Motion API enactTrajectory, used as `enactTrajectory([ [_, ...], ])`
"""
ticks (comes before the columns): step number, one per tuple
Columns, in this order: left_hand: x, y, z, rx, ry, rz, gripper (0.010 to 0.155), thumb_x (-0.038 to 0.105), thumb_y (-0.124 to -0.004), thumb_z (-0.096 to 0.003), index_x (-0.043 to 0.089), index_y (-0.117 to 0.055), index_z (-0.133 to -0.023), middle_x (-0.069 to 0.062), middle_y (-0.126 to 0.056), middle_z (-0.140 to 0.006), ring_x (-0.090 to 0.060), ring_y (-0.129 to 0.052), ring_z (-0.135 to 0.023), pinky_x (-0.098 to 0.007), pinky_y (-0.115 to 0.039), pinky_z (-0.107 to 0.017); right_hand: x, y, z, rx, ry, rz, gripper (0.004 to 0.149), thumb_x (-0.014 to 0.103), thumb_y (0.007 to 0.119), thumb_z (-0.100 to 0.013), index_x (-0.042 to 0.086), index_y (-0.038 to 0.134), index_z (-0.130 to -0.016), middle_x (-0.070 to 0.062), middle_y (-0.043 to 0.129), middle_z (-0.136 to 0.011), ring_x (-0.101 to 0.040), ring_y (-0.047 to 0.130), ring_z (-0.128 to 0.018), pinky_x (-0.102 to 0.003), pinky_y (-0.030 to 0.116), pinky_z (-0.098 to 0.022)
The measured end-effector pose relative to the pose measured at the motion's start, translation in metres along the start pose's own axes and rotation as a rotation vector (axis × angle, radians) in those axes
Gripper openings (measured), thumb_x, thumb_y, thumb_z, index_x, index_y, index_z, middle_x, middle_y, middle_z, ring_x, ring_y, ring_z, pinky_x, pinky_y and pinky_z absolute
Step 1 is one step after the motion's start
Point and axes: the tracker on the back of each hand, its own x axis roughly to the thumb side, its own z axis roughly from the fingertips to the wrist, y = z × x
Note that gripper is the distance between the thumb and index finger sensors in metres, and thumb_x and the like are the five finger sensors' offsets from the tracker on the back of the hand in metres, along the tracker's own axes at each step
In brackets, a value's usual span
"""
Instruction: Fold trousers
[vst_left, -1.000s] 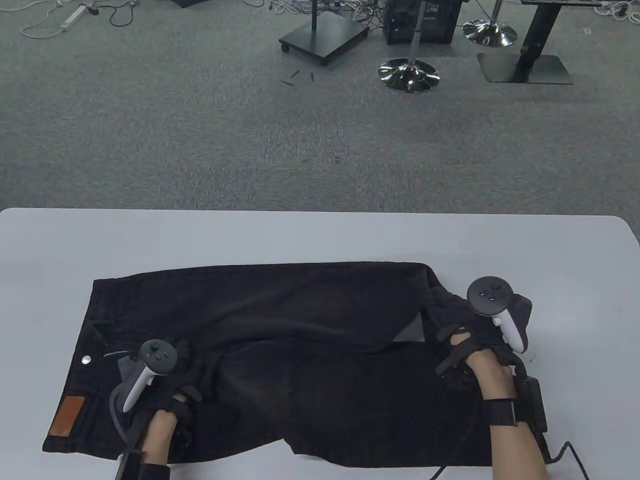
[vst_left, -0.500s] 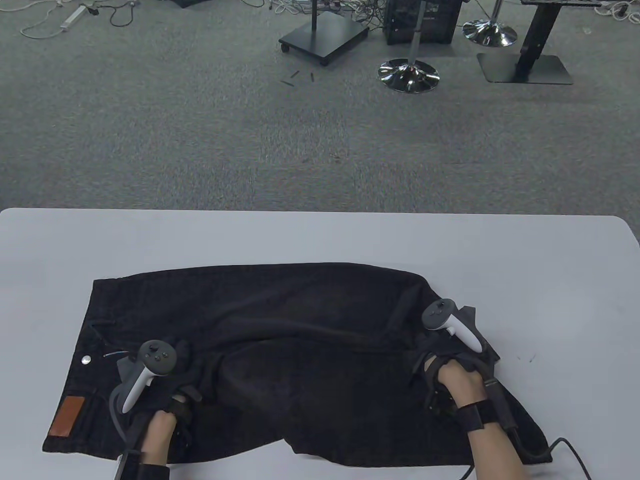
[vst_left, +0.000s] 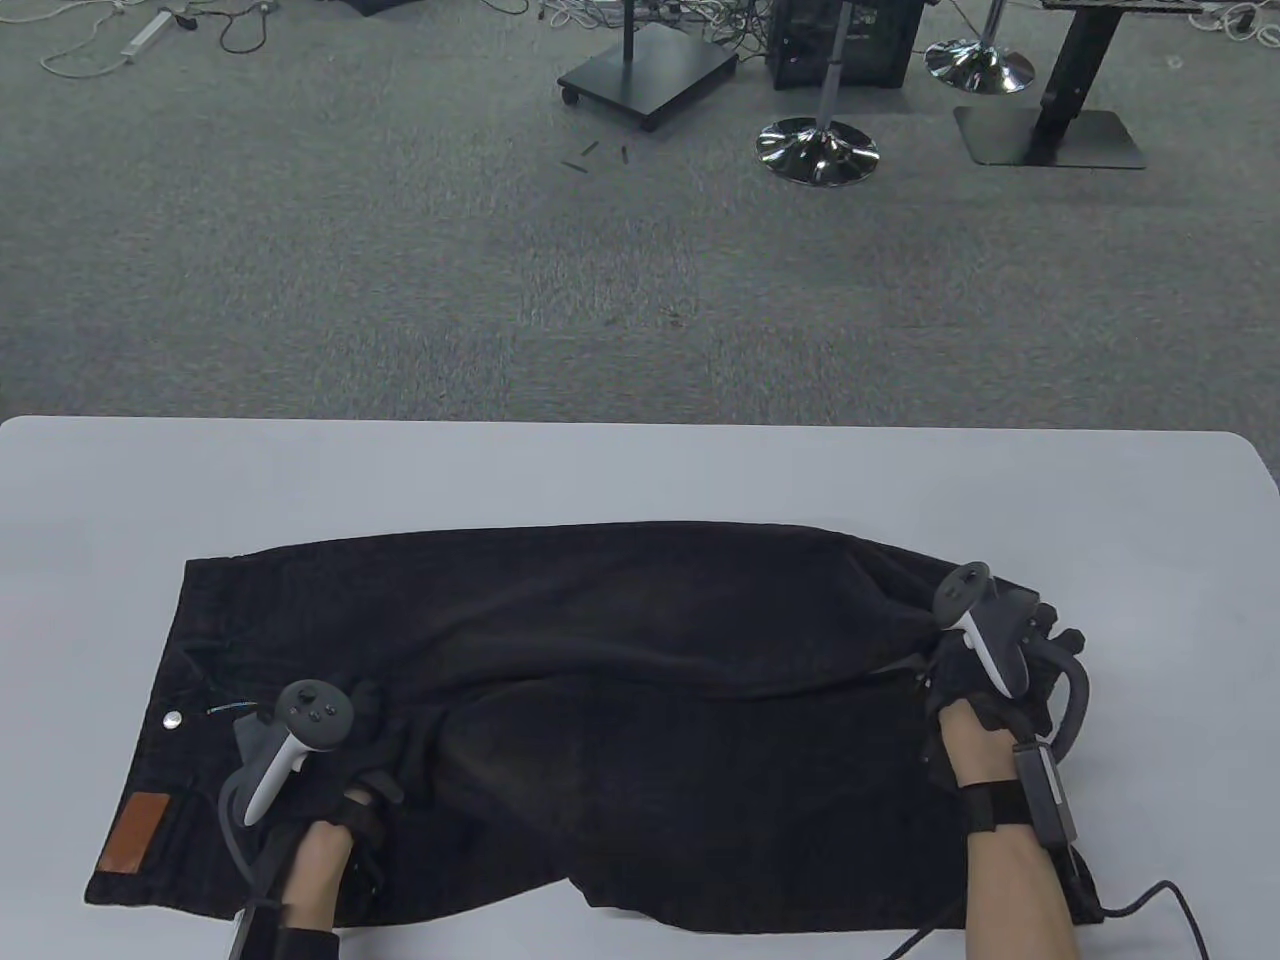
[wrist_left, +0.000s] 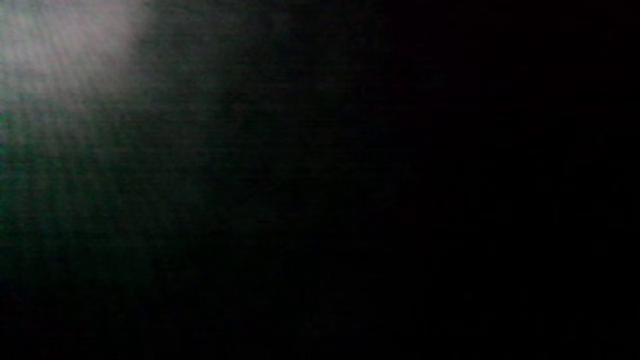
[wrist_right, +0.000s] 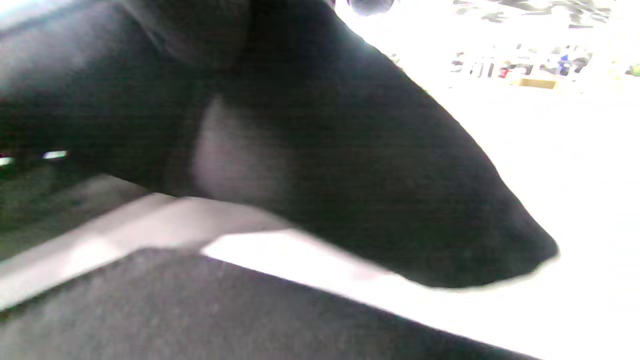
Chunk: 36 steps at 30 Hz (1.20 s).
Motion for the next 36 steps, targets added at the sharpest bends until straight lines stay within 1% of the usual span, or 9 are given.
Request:
enactTrajectory([
  [3,0.000,0.000,0.000,-0.001,0.001,0.000,0.070,0.066,-0.058,-0.0557,0.041,-0.037,-0.117,0.019,-0.021,-0.123,-0.021,-0.008,-0.120,-0.061,-0.020,-0.082,-0.006,0.004,-0.001,0.079,0.045,0.139,0.060,0.045,0.072,-0.052,0.034,0.046,-0.105,0.001,0.043,-0.117,-0.032,0.035,-0.111,-0.062,0.028,-0.080],
  [5,0.000,0.000,0.000,-0.002,0.001,-0.001,0.070,0.066,-0.058,-0.0557,0.041,-0.036,-0.117,0.019,-0.021,-0.123,-0.021,-0.008,-0.120,-0.061,-0.020,-0.082,-0.009,0.007,0.001,0.253,0.011,0.213,0.066,0.050,0.071,-0.052,0.034,0.038,-0.106,0.002,0.036,-0.118,-0.033,0.032,-0.112,-0.063,0.030,-0.079],
  [11,0.001,0.000,0.000,0.001,0.004,-0.006,0.070,0.066,-0.058,-0.0556,0.041,-0.036,-0.117,0.019,-0.021,-0.123,-0.022,-0.008,-0.120,-0.061,-0.020,-0.082,0.011,0.017,0.016,0.366,-0.246,-0.141,0.066,0.055,0.069,-0.050,0.033,0.042,-0.106,-0.002,0.040,-0.117,-0.037,0.038,-0.109,-0.064,0.034,-0.076],
  [16,0.001,0.000,0.000,0.004,0.002,-0.002,0.070,0.066,-0.059,-0.0554,0.041,-0.037,-0.117,0.019,-0.021,-0.123,-0.021,-0.008,-0.120,-0.061,-0.020,-0.082,0.034,0.047,0.019,0.466,-0.310,-0.143,0.067,0.059,0.068,-0.048,0.035,0.045,-0.106,-0.001,0.041,-0.117,-0.036,0.034,-0.110,-0.064,0.030,-0.076],
  [18,0.001,0.000,0.000,0.004,0.000,0.000,0.070,0.066,-0.059,-0.0554,0.041,-0.037,-0.117,0.020,-0.021,-0.123,-0.021,-0.008,-0.120,-0.061,-0.020,-0.082,0.034,0.062,0.012,0.520,-0.260,-0.113,0.072,0.063,0.065,-0.047,0.035,0.036,-0.106,0.003,0.026,-0.117,-0.032,0.020,-0.110,-0.064,0.022,-0.077],
  [22,0.001,0.000,-0.001,-0.001,-0.009,-0.012,0.070,0.067,-0.058,-0.0555,0.041,-0.036,-0.117,0.020,-0.021,-0.123,-0.021,-0.009,-0.120,-0.061,-0.020,-0.082,0.035,0.072,-0.001,0.478,-0.181,-0.152,0.070,0.064,0.064,-0.046,0.042,0.031,-0.104,0.013,0.017,-0.115,-0.024,0.005,-0.110,-0.062,0.010,-0.076],
  [27,0.000,0.000,-0.001,-0.004,-0.025,-0.018,0.071,0.067,-0.058,-0.0554,0.042,-0.035,-0.117,0.020,-0.020,-0.123,-0.021,-0.008,-0.120,-0.061,-0.020,-0.082,0.044,0.070,0.001,0.433,-0.167,-0.100,0.070,0.063,0.064,-0.047,0.040,0.030,-0.104,0.010,0.017,-0.115,-0.027,0.008,-0.110,-0.063,0.013,-0.077],
  [33,0.000,-0.001,-0.001,-0.002,-0.024,-0.019,0.071,0.067,-0.058,-0.0555,0.042,-0.034,-0.117,0.020,-0.020,-0.123,-0.021,-0.008,-0.120,-0.061,-0.020,-0.082,0.031,0.061,0.009,0.339,-0.087,0.029,0.077,0.065,0.063,-0.047,0.030,0.026,-0.105,-0.003,0.026,-0.116,-0.037,0.030,-0.110,-0.063,0.034,-0.076],
  [36,0.001,-0.001,-0.001,-0.002,-0.021,-0.022,0.071,0.067,-0.058,-0.0554,0.042,-0.035,-0.117,0.020,-0.019,-0.123,-0.021,-0.008,-0.120,-0.061,-0.020,-0.082,0.023,0.049,0.017,0.301,-0.083,0.083,0.076,0.064,0.064,-0.047,0.026,0.032,-0.105,-0.006,0.048,-0.113,-0.039,0.050,-0.105,-0.062,0.045,-0.075],
])
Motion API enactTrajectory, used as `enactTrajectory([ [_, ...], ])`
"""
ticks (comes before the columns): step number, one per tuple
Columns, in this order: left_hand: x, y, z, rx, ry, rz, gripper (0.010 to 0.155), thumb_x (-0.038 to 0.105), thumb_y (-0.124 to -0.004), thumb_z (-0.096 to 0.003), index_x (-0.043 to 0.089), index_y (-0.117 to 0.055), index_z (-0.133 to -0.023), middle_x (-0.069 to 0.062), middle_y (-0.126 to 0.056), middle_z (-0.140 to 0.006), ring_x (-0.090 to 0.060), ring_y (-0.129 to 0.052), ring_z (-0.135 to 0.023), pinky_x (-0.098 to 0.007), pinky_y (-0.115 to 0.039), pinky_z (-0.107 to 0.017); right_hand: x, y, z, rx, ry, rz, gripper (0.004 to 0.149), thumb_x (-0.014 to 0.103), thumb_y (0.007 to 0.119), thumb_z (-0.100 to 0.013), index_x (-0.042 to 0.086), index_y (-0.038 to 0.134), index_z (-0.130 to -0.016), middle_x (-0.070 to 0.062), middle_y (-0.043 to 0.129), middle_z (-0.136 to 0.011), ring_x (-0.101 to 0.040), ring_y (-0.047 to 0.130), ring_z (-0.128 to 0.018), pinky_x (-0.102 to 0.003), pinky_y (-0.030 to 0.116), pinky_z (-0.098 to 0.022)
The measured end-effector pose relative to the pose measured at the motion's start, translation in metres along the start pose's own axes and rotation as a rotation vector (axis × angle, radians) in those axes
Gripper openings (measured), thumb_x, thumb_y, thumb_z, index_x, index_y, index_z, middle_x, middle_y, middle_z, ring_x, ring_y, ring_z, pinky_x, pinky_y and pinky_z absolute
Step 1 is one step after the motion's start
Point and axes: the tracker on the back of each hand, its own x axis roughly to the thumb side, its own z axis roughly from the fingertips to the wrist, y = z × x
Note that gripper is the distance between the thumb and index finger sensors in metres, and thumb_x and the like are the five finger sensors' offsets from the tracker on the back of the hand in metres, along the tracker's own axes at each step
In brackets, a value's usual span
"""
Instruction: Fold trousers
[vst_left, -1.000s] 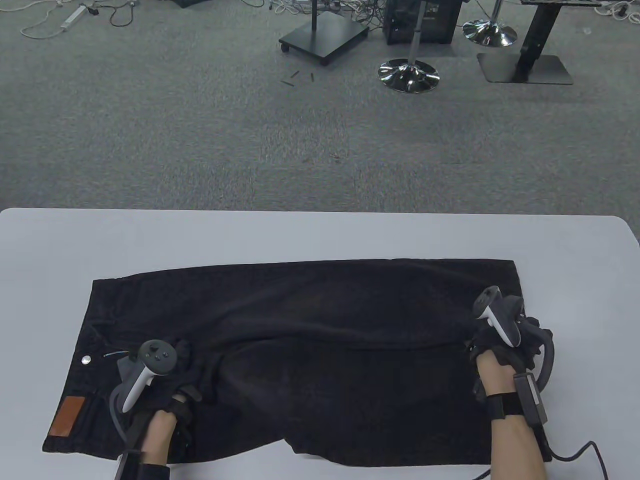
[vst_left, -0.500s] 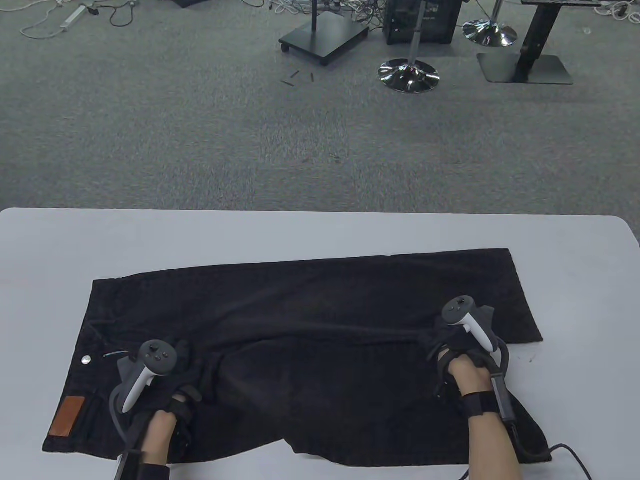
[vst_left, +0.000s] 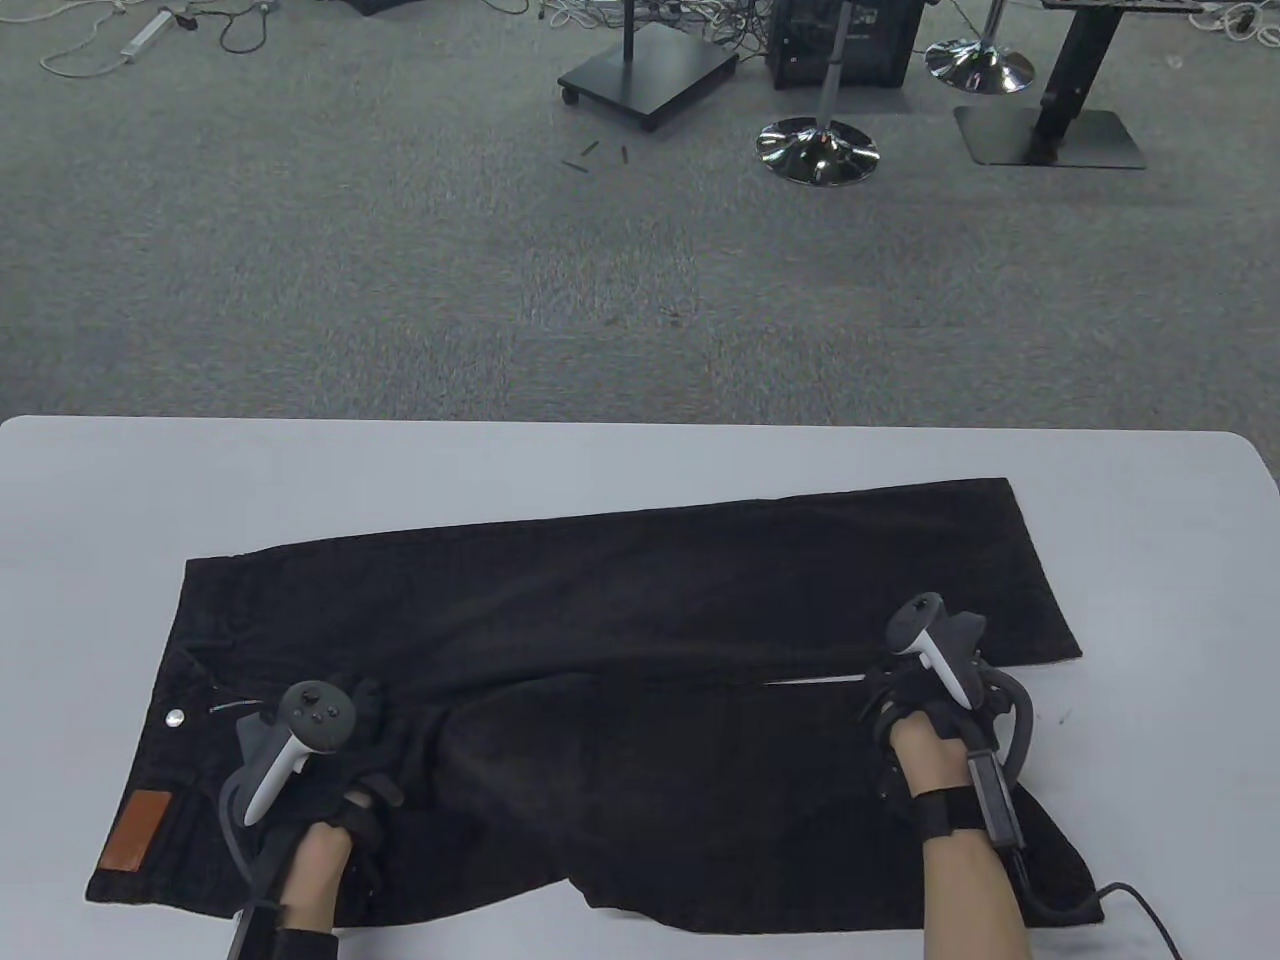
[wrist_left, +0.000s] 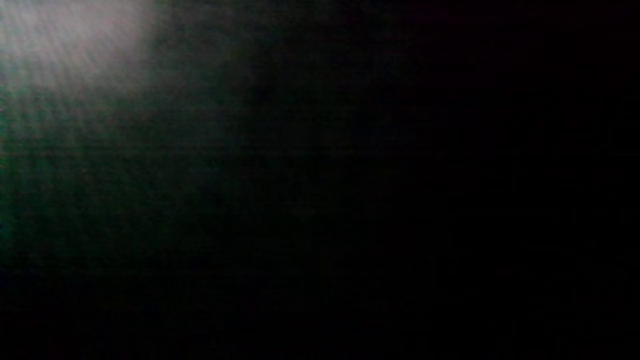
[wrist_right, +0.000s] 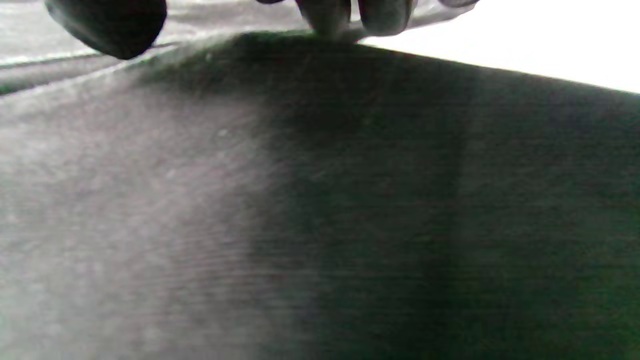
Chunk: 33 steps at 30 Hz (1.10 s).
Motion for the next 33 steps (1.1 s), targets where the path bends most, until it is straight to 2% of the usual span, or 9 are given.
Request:
enactTrajectory([
  [1,0.000,0.000,0.000,-0.001,0.001,-0.003,0.071,0.067,-0.058,-0.0556,0.041,-0.034,-0.117,0.020,-0.019,-0.123,-0.021,-0.008,-0.120,-0.061,-0.019,-0.082,-0.003,-0.002,0.004,0.010,-0.027,-0.012,0.074,0.062,0.066,-0.047,0.025,0.037,-0.105,-0.007,0.057,-0.110,-0.039,0.056,-0.103,-0.061,0.048,-0.074],
  [6,0.000,-0.001,0.000,0.002,0.000,-0.001,0.071,0.066,-0.057,-0.0556,0.041,-0.034,-0.117,0.020,-0.019,-0.123,-0.021,-0.007,-0.120,-0.061,-0.019,-0.082,-0.011,-0.006,0.014,0.040,-0.088,-0.057,0.066,0.048,0.076,-0.049,0.025,0.047,-0.104,-0.006,0.072,-0.101,-0.035,0.068,-0.096,-0.059,0.052,-0.073],
  [10,0.000,-0.002,0.000,0.003,-0.001,0.004,0.071,0.066,-0.057,-0.0557,0.041,-0.033,-0.117,0.020,-0.018,-0.123,-0.021,-0.006,-0.119,-0.061,-0.018,-0.082,-0.013,-0.012,0.021,-0.032,-0.138,-0.117,0.057,0.034,0.084,-0.047,0.024,0.062,-0.100,-0.003,0.086,-0.082,-0.032,0.079,-0.085,-0.058,0.057,-0.071],
  [15,0.000,-0.001,0.001,-0.002,-0.005,0.018,0.071,0.066,-0.058,-0.0557,0.041,-0.034,-0.117,0.020,-0.019,-0.123,-0.020,-0.006,-0.119,-0.061,-0.018,-0.082,-0.011,-0.032,0.044,-0.105,-0.290,-0.225,0.050,0.034,0.083,-0.047,0.026,0.071,-0.096,-0.001,0.089,-0.077,-0.031,0.083,-0.081,-0.057,0.061,-0.069],
  [18,0.000,-0.002,0.000,-0.001,-0.004,0.015,0.070,0.066,-0.058,-0.0558,0.041,-0.034,-0.117,0.020,-0.019,-0.123,-0.021,-0.006,-0.119,-0.061,-0.018,-0.082,-0.003,-0.032,0.061,0.017,-0.473,-0.305,0.051,0.035,0.083,-0.048,0.026,0.070,-0.096,-0.001,0.089,-0.078,-0.030,0.083,-0.081,-0.057,0.062,-0.068],
  [24,0.000,-0.002,0.000,-0.002,-0.005,0.017,0.070,0.066,-0.058,-0.0557,0.041,-0.034,-0.117,0.020,-0.019,-0.123,-0.021,-0.006,-0.119,-0.062,-0.018,-0.082,0.013,-0.007,0.081,0.391,-0.562,-0.265,0.052,0.035,0.079,-0.051,0.027,0.064,-0.100,-0.006,0.081,-0.092,-0.036,0.073,-0.092,-0.060,0.055,-0.072],
  [26,0.000,-0.002,0.000,-0.002,-0.006,0.020,0.070,0.066,-0.058,-0.0557,0.041,-0.035,-0.117,0.019,-0.019,-0.123,-0.021,-0.006,-0.119,-0.062,-0.017,-0.082,0.016,0.000,0.081,0.397,-0.558,-0.239,0.051,0.034,0.079,-0.051,0.028,0.065,-0.100,-0.006,0.079,-0.093,-0.036,0.070,-0.094,-0.061,0.053,-0.072],
  [30,-0.001,-0.002,0.000,-0.002,-0.009,0.025,0.070,0.066,-0.058,-0.0557,0.041,-0.034,-0.117,0.019,-0.019,-0.123,-0.021,-0.006,-0.119,-0.061,-0.017,-0.082,0.019,0.014,0.079,0.509,-0.564,-0.261,0.051,0.039,0.074,-0.052,0.030,0.063,-0.101,-0.008,0.063,-0.104,-0.038,0.050,-0.102,-0.062,0.040,-0.075],
  [33,0.000,-0.002,0.000,-0.001,-0.008,0.023,0.070,0.066,-0.058,-0.0557,0.041,-0.034,-0.117,0.019,-0.019,-0.123,-0.021,-0.006,-0.119,-0.061,-0.017,-0.082,0.019,0.011,0.078,0.341,-0.532,-0.275,0.050,0.031,0.077,-0.051,0.029,0.065,-0.100,-0.007,0.065,-0.103,-0.037,0.056,-0.100,-0.061,0.044,-0.075],
])
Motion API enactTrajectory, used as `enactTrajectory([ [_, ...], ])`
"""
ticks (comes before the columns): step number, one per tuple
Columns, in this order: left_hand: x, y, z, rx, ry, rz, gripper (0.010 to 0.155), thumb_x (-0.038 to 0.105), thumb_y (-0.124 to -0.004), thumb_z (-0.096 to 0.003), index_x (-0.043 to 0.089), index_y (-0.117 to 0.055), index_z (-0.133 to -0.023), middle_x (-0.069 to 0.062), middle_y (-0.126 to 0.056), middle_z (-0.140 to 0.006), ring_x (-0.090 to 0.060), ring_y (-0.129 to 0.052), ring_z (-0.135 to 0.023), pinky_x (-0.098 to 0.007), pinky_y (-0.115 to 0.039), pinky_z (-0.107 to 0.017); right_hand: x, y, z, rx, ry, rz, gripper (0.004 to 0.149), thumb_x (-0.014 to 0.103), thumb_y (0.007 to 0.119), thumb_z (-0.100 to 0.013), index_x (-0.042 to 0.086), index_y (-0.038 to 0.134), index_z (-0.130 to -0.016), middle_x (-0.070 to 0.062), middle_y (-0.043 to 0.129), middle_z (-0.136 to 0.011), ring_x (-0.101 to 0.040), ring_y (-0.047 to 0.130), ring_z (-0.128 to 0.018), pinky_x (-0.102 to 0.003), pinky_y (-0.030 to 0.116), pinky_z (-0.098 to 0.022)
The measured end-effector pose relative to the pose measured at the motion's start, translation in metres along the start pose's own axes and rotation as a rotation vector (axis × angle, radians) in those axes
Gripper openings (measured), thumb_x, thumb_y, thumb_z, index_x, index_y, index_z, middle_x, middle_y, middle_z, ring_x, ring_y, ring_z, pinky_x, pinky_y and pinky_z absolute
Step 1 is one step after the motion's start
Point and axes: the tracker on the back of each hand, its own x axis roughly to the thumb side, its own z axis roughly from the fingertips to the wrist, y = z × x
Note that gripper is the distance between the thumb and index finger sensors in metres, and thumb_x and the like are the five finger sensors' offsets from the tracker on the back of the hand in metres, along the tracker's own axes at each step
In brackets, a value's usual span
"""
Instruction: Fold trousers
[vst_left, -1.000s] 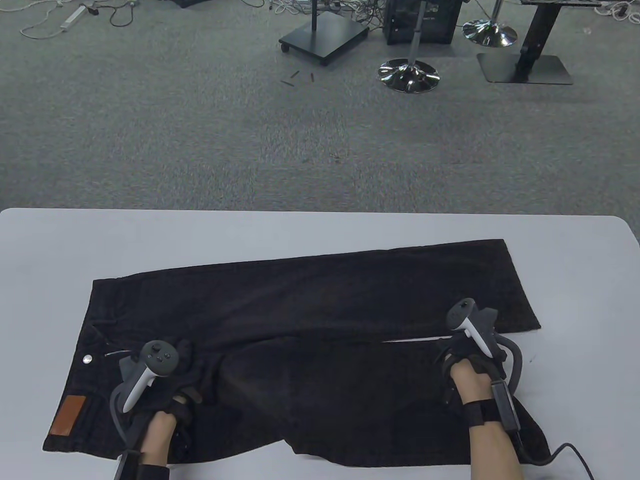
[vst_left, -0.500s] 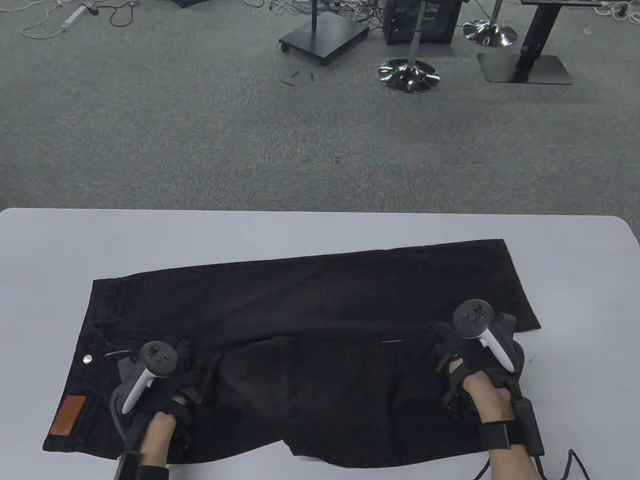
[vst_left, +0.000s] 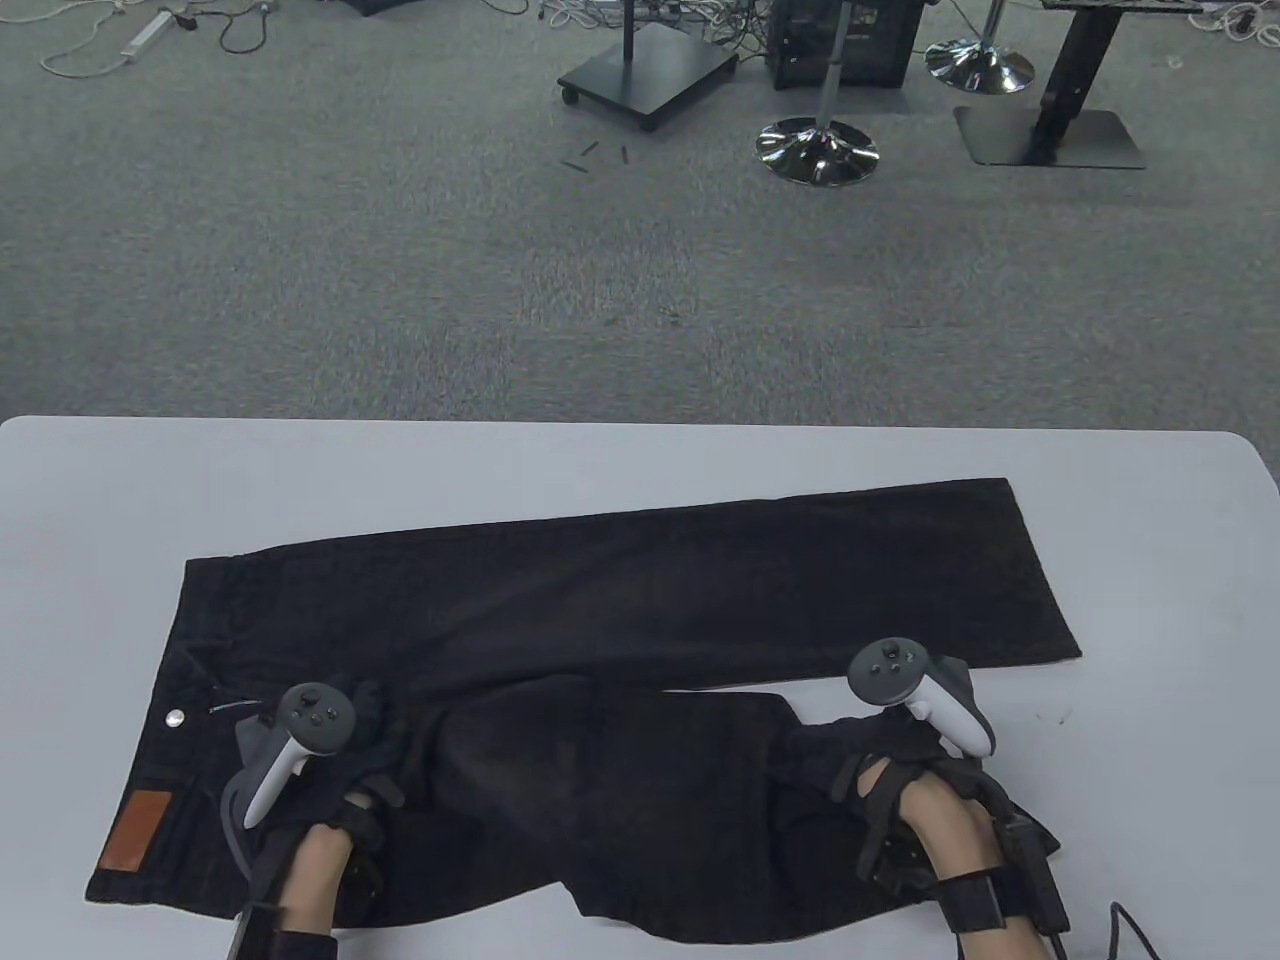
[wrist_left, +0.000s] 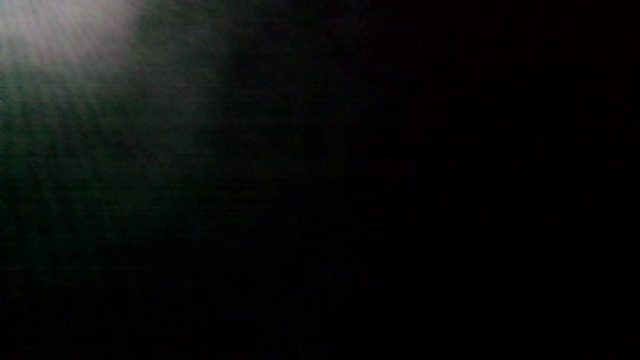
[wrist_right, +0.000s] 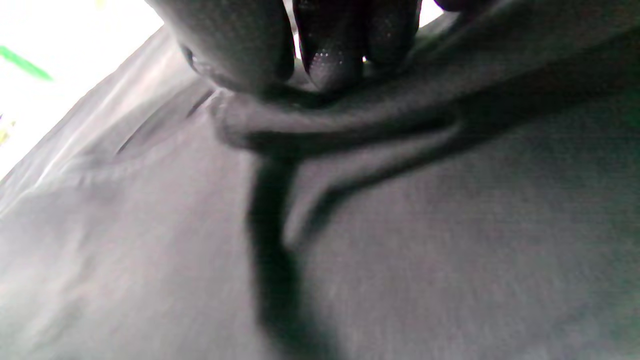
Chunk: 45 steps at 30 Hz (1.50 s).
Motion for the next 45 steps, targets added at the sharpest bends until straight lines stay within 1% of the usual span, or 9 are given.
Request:
enactTrajectory([
  [3,0.000,0.000,0.000,0.001,-0.001,0.001,0.071,0.066,-0.058,-0.0557,0.041,-0.034,-0.117,0.019,-0.019,-0.123,-0.021,-0.006,-0.119,-0.061,-0.017,-0.082,-0.002,0.000,-0.003,-0.145,0.079,0.133,0.056,0.031,0.080,-0.050,0.032,0.058,-0.101,-0.007,0.058,-0.107,-0.038,0.055,-0.101,-0.062,0.042,-0.075],
  [6,0.000,0.000,0.000,0.001,-0.001,0.001,0.070,0.066,-0.058,-0.0557,0.041,-0.034,-0.117,0.020,-0.019,-0.123,-0.021,-0.006,-0.119,-0.061,-0.017,-0.082,-0.007,0.013,-0.011,-0.073,0.089,0.205,0.070,0.040,0.083,-0.049,0.036,0.040,-0.104,-0.001,0.031,-0.116,-0.039,0.032,-0.108,-0.063,0.032,-0.077],
  [9,0.000,0.000,0.000,0.001,-0.001,0.001,0.070,0.066,-0.058,-0.0557,0.041,-0.034,-0.117,0.019,-0.019,-0.123,-0.021,-0.006,-0.119,-0.061,-0.017,-0.082,-0.008,0.025,-0.015,-0.058,0.085,0.232,0.073,0.040,0.082,-0.049,0.031,0.037,-0.105,-0.001,0.032,-0.116,-0.038,0.034,-0.107,-0.063,0.032,-0.077],
  [13,0.000,0.000,0.000,0.002,0.002,-0.004,0.070,0.066,-0.057,-0.0558,0.041,-0.034,-0.117,0.020,-0.018,-0.123,-0.021,-0.006,-0.119,-0.061,-0.017,-0.082,0.004,0.025,-0.008,-0.163,0.090,0.342,0.060,0.038,0.085,-0.047,0.023,0.063,-0.100,-0.008,0.073,-0.096,-0.036,0.069,-0.091,-0.061,0.048,-0.074],
  [17,0.000,0.000,0.001,0.003,0.000,-0.001,0.071,0.066,-0.058,-0.0557,0.041,-0.034,-0.117,0.020,-0.018,-0.123,-0.020,-0.006,-0.119,-0.061,-0.017,-0.082,0.008,0.019,0.000,-0.234,0.104,0.444,0.051,0.036,0.086,-0.046,0.023,0.075,-0.094,-0.006,0.086,-0.084,-0.033,0.083,-0.078,-0.059,0.058,-0.070],
  [25,0.000,0.000,0.001,0.003,0.001,-0.001,0.071,0.066,-0.058,-0.0557,0.041,-0.034,-0.117,0.020,-0.018,-0.123,-0.021,-0.006,-0.119,-0.061,-0.017,-0.082,-0.019,-0.047,0.034,-0.489,0.133,0.218,0.047,0.033,0.084,-0.047,0.023,0.078,-0.092,-0.007,0.087,-0.080,-0.033,0.084,-0.076,-0.059,0.058,-0.069],
  [32,0.000,-0.001,0.001,0.001,0.001,0.002,0.070,0.066,-0.058,-0.0557,0.041,-0.034,-0.117,0.020,-0.018,-0.123,-0.020,-0.005,-0.119,-0.061,-0.016,-0.082,-0.049,-0.100,0.063,-0.845,0.426,0.190,0.052,0.033,0.078,-0.051,0.027,0.062,-0.100,-0.004,0.072,-0.096,-0.034,0.067,-0.093,-0.060,0.045,-0.076],
  [36,-0.001,-0.001,0.001,0.002,0.000,0.004,0.071,0.066,-0.058,-0.0557,0.041,-0.034,-0.117,0.020,-0.018,-0.123,-0.020,-0.005,-0.119,-0.061,-0.016,-0.082,-0.063,-0.088,0.049,-0.715,0.455,0.184,0.054,0.035,0.077,-0.051,0.029,0.059,-0.101,-0.004,0.065,-0.106,-0.036,0.060,-0.101,-0.062,0.044,-0.076],
  [45,-0.001,-0.001,0.001,0.006,-0.004,0.003,0.071,0.066,-0.057,-0.0556,0.041,-0.033,-0.117,0.020,-0.018,-0.123,-0.020,-0.005,-0.119,-0.061,-0.016,-0.082,-0.087,-0.024,-0.012,-0.192,0.429,0.053,0.068,0.058,0.070,-0.049,0.032,0.043,-0.106,-0.004,0.032,-0.117,-0.038,0.036,-0.109,-0.062,0.042,-0.075],
])
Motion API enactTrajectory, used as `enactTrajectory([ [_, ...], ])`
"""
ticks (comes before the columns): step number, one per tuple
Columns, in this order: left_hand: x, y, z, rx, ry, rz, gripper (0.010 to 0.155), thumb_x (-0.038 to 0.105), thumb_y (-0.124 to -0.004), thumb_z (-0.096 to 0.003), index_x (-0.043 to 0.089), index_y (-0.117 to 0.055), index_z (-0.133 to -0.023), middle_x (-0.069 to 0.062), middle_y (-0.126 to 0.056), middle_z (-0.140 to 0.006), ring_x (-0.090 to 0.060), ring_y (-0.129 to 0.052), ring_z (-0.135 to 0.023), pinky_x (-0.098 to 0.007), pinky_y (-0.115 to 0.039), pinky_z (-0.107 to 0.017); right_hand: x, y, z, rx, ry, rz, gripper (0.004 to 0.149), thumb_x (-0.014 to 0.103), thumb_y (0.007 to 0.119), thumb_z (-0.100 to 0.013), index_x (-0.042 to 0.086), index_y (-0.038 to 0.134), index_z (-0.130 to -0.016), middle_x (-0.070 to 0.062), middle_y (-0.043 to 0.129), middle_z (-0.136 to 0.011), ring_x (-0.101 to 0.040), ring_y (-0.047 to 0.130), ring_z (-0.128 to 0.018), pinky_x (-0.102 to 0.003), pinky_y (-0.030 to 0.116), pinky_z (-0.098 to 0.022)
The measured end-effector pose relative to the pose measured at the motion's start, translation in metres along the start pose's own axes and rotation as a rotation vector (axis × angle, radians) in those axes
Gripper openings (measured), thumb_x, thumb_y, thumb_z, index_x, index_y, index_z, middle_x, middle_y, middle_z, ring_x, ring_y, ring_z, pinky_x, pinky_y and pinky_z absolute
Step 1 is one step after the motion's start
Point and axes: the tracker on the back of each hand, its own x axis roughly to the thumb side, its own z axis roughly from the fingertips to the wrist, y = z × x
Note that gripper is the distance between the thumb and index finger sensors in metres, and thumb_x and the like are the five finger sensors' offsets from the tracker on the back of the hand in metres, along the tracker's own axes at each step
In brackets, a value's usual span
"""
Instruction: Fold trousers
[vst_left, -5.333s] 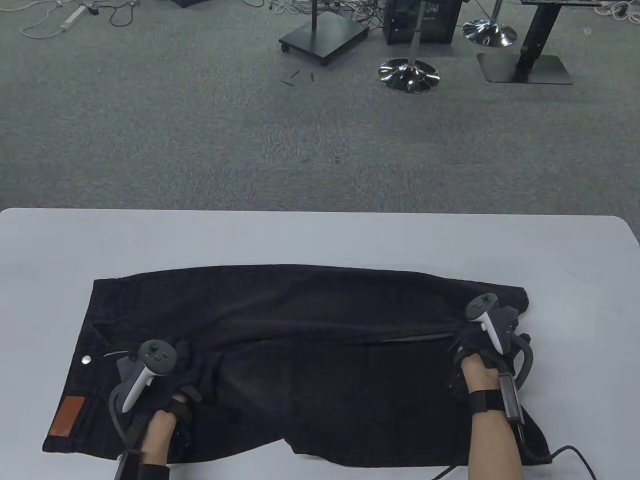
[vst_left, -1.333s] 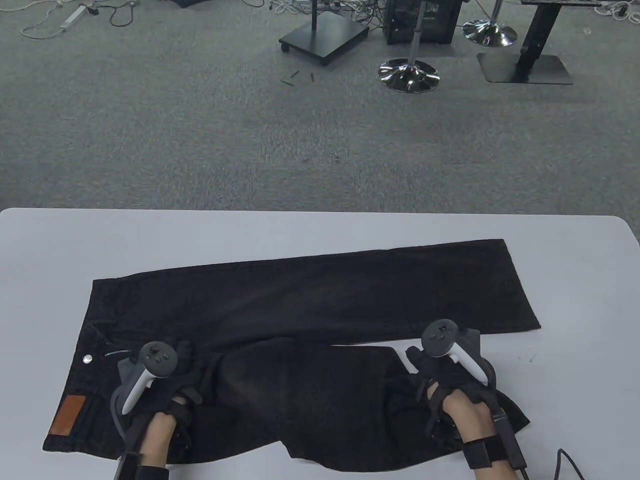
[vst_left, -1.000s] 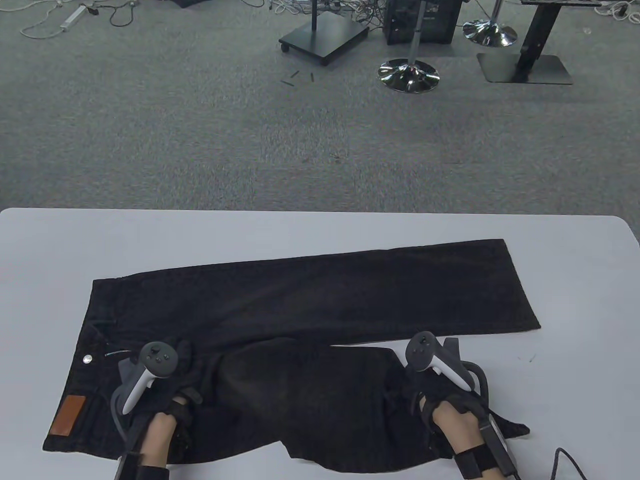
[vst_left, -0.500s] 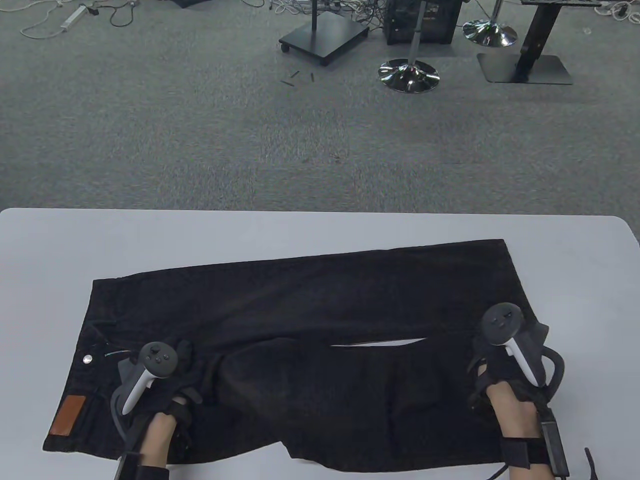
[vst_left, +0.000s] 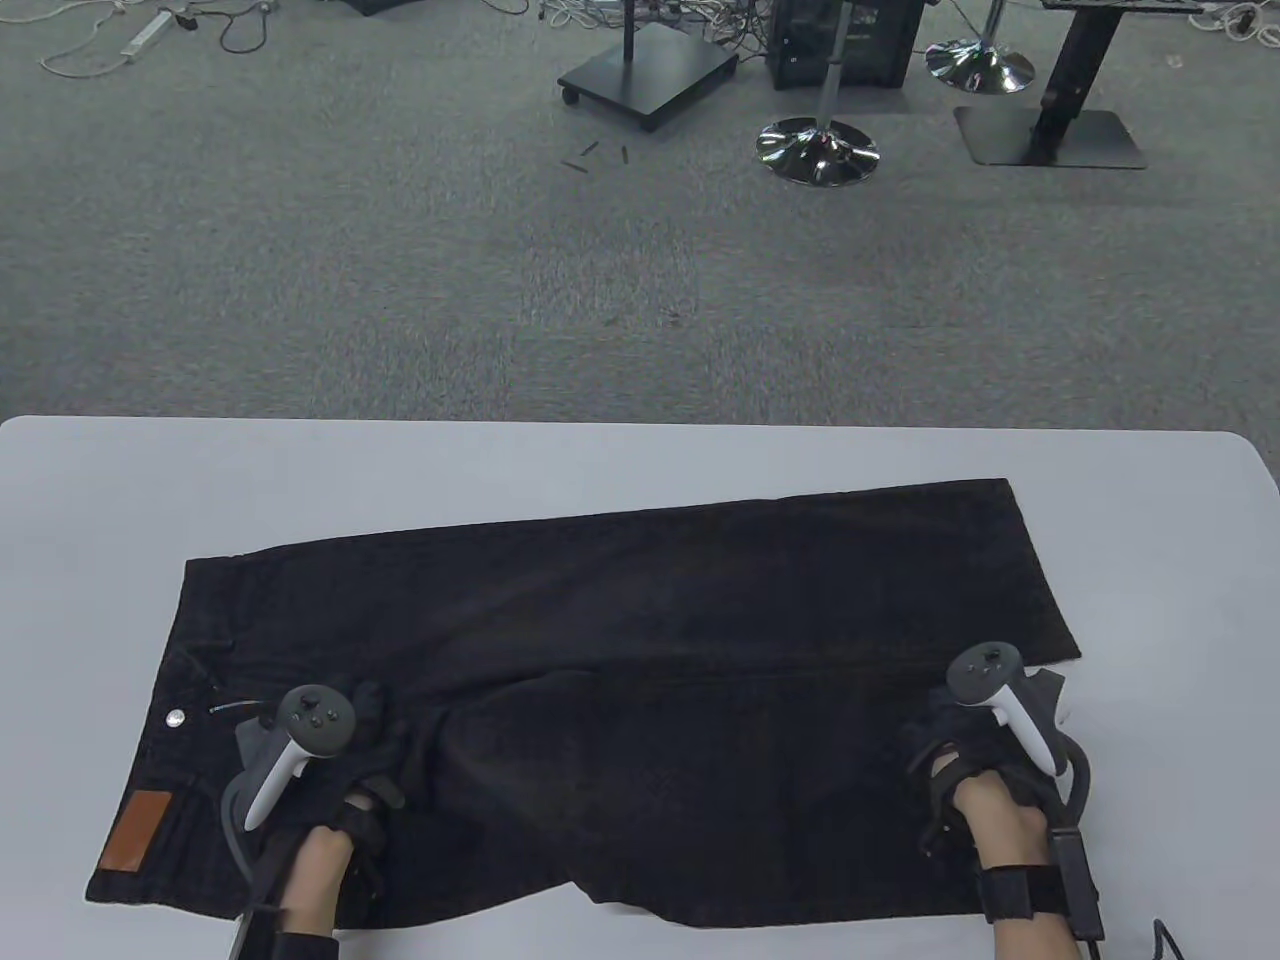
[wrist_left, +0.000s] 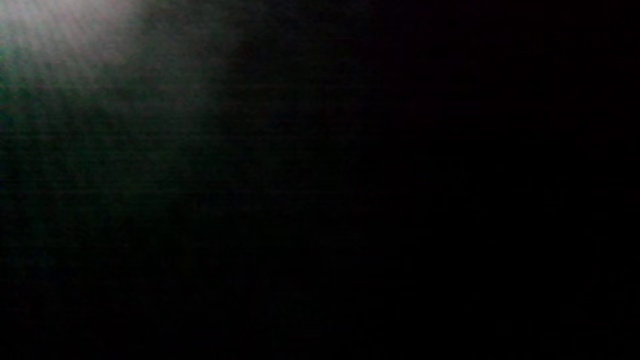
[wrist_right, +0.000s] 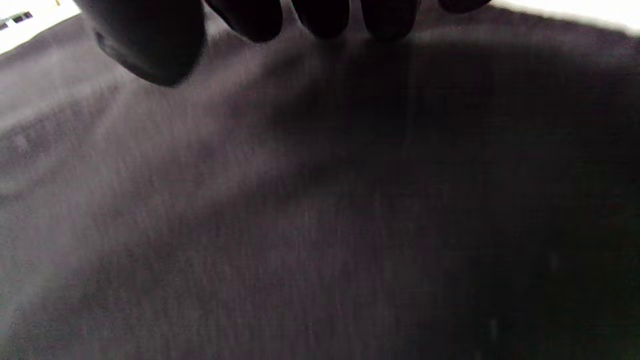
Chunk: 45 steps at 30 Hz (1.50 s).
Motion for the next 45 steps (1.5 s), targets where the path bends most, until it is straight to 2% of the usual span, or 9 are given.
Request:
enactTrajectory([
  [2,-0.001,0.000,0.000,0.004,-0.007,0.004,0.071,0.066,-0.057,-0.0555,0.042,-0.033,-0.117,0.020,-0.018,-0.123,-0.020,-0.005,-0.119,-0.061,-0.016,-0.082,-0.001,0.001,-0.004,-0.027,0.032,0.056,0.071,0.060,0.068,-0.048,0.032,0.037,-0.106,-0.003,0.025,-0.117,-0.035,0.030,-0.110,-0.062,0.038,-0.077],
  [7,0.001,0.003,0.005,0.028,-0.028,0.020,0.072,0.067,-0.059,-0.0548,0.041,-0.035,-0.117,0.019,-0.020,-0.123,-0.022,-0.008,-0.120,-0.061,-0.020,-0.082,-0.024,-0.011,-0.020,-0.020,0.169,-0.034,0.070,0.060,0.067,-0.048,0.034,0.035,-0.106,0.001,0.019,-0.116,-0.032,0.021,-0.112,-0.063,0.030,-0.078],
  [12,0.008,0.003,0.009,0.032,-0.007,-0.023,0.073,0.067,-0.060,-0.0542,0.040,-0.036,-0.117,0.017,-0.022,-0.123,-0.024,-0.013,-0.119,-0.061,-0.024,-0.082,-0.030,-0.013,-0.027,-0.056,0.287,0.037,0.077,0.060,0.066,-0.049,0.025,0.028,-0.105,-0.005,0.015,-0.116,-0.035,0.019,-0.112,-0.064,0.029,-0.078],
  [16,0.019,0.006,0.016,0.004,0.048,-0.089,0.074,0.069,-0.059,-0.0547,0.040,-0.033,-0.118,0.016,-0.021,-0.124,-0.026,-0.015,-0.120,-0.062,-0.030,-0.082,-0.009,-0.012,-0.025,-0.133,0.214,0.023,0.079,0.061,0.066,-0.048,0.026,0.023,-0.105,-0.006,0.012,-0.115,-0.038,0.020,-0.110,-0.065,0.033,-0.077],
  [20,0.026,0.001,0.015,-0.035,0.085,-0.081,0.075,0.070,-0.059,-0.0547,0.040,-0.031,-0.118,0.014,-0.022,-0.124,-0.030,-0.019,-0.120,-0.065,-0.037,-0.080,0.030,-0.003,-0.022,-0.122,-0.049,-0.063,0.076,0.059,0.069,-0.047,0.036,0.025,-0.105,0.001,0.011,-0.115,-0.039,0.018,-0.110,-0.066,0.032,-0.076],
  [23,0.023,-0.005,0.007,-0.096,0.100,-0.062,0.077,0.070,-0.057,-0.0552,0.041,-0.022,-0.117,0.017,-0.009,-0.122,-0.028,-0.005,-0.118,-0.067,-0.024,-0.079,0.056,0.005,-0.024,-0.093,-0.169,-0.081,0.074,0.060,0.070,-0.046,0.044,0.027,-0.103,0.009,0.007,-0.114,-0.036,0.010,-0.109,-0.069,0.025,-0.075],
  [29,0.010,0.000,-0.008,-0.082,0.093,-0.066,0.078,0.071,-0.055,-0.0555,0.043,-0.016,-0.117,0.021,-0.004,-0.121,-0.024,0.000,-0.118,-0.064,-0.017,-0.080,0.051,0.018,-0.042,-0.015,-0.101,-0.027,0.073,0.066,0.067,-0.043,0.054,0.022,-0.100,0.018,0.002,-0.112,-0.023,-0.008,-0.106,-0.063,0.008,-0.075],
  [36,0.001,0.010,-0.023,-0.062,0.062,-0.067,0.076,0.070,-0.056,-0.0552,0.046,-0.018,-0.116,0.024,-0.006,-0.121,-0.020,-0.002,-0.119,-0.062,-0.015,-0.082,0.056,0.020,-0.030,-0.119,-0.112,0.032,0.074,0.065,0.067,-0.044,0.044,0.028,-0.103,0.009,0.013,-0.116,-0.029,0.008,-0.109,-0.063,0.024,-0.077],
  [45,0.002,0.014,-0.017,-0.020,0.022,-0.071,0.075,0.069,-0.058,-0.0546,0.044,-0.023,-0.117,0.022,-0.010,-0.122,-0.021,-0.005,-0.120,-0.061,-0.020,-0.083,0.052,0.020,-0.029,-0.116,-0.165,-0.041,0.074,0.063,0.066,-0.046,0.041,0.025,-0.103,0.008,0.013,-0.115,-0.029,0.007,-0.109,-0.062,0.020,-0.077],
])
